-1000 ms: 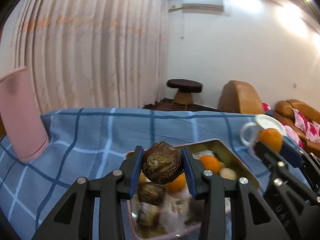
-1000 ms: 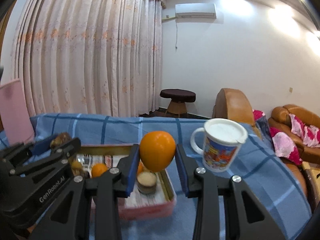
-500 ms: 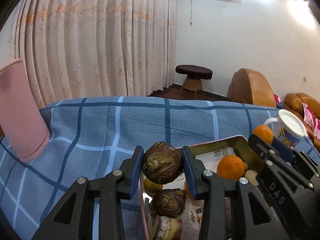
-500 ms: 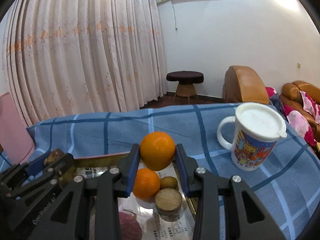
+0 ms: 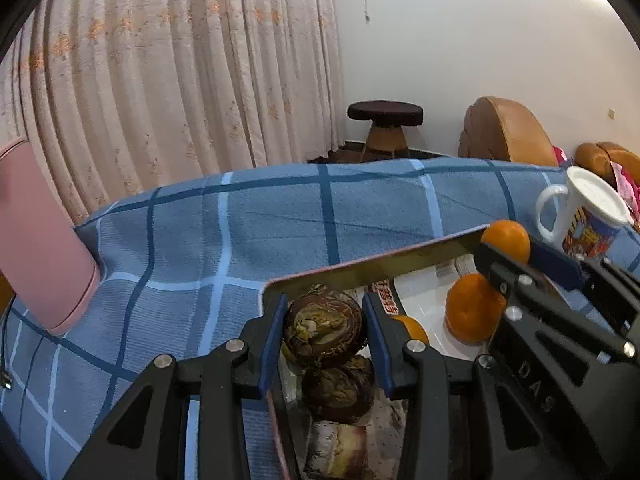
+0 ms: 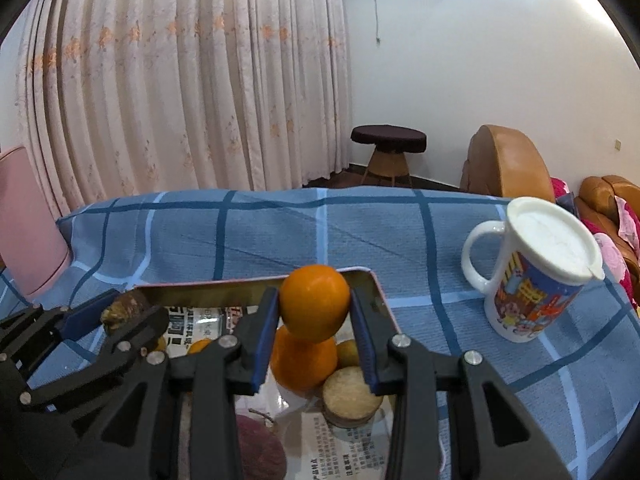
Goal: Organize fruits
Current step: 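Lower both fruits into the pink tin and open both grippers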
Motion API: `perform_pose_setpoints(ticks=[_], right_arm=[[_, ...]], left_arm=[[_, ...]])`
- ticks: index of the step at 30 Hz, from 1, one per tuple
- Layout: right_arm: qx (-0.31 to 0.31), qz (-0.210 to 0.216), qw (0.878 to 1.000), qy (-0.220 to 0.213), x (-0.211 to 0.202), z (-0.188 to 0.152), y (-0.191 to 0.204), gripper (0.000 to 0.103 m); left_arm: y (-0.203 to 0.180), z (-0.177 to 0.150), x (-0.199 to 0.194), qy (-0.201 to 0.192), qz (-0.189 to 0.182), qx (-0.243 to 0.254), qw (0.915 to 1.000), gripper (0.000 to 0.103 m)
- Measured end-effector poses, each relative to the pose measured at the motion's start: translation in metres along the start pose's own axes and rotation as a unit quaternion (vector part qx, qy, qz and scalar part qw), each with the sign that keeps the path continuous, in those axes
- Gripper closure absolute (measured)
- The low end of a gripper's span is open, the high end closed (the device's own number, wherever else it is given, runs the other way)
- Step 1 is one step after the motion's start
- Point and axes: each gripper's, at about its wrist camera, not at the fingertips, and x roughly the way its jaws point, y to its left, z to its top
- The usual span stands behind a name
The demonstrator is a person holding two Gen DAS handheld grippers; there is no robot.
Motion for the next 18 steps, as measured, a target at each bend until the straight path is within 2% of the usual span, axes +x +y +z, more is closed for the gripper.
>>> perform_pose_setpoints(ticks=[12, 16, 18], right_arm=[[-0.02, 0.039, 0.999, 0.016, 0.005, -0.003, 0.01, 0.062], [0.001, 0.06, 0.998, 0.028, 0.01, -0.006, 0.005, 0.062], [0.011, 0.069, 0.997, 0.025, 0.008, -0.007, 0.002, 0.048]], left_arm=[[-0.01, -0.007, 0.013, 0.019, 0.013, 0.027, 0.9994, 0.062], [-0.008, -0.008, 0.012, 0.016, 0.013, 0.028, 0.9994, 0.062], [-0.01, -0.008, 0.01, 0.009, 0.009, 0.031, 0.9994, 0.061]])
